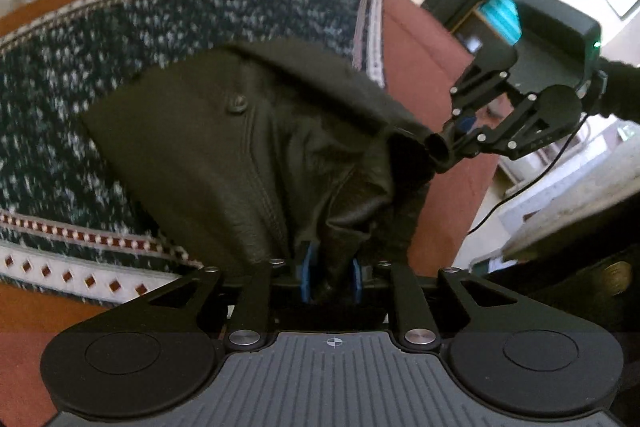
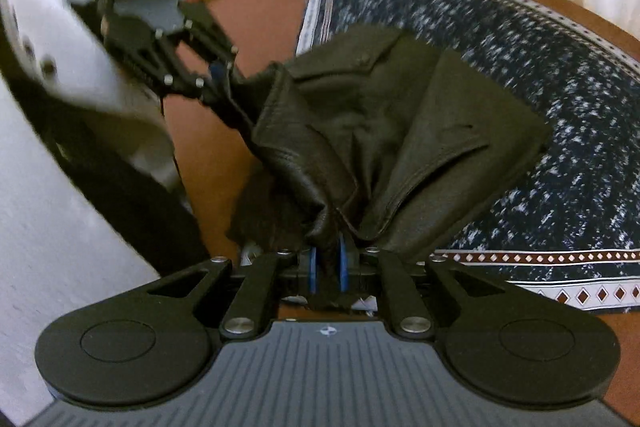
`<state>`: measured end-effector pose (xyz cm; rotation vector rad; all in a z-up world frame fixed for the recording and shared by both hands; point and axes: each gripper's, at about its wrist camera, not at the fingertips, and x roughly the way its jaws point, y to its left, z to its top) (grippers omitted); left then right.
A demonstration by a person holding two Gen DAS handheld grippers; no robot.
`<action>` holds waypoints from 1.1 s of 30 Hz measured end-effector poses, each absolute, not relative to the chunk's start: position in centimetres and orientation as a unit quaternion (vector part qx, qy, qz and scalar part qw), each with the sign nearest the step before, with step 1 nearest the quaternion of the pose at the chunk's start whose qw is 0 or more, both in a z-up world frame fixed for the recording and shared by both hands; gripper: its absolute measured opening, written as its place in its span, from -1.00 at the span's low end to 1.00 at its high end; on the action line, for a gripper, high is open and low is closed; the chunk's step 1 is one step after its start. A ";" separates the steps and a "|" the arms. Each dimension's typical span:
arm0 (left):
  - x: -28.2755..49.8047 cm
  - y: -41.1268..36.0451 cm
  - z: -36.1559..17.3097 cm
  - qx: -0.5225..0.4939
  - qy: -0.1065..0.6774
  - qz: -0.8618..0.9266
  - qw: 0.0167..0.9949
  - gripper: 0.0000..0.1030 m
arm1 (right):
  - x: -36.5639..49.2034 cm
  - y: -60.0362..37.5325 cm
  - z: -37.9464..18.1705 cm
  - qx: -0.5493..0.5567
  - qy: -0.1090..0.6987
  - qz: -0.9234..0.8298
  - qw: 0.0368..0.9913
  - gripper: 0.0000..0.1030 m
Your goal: Fold clothes
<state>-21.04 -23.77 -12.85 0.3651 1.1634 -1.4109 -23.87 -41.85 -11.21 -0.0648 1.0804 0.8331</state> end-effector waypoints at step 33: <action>-20.8 -20.0 -9.6 0.025 0.457 -0.630 0.627 0.55 | -29.1 -40.0 -8.3 0.077 0.427 0.203 0.878 -0.38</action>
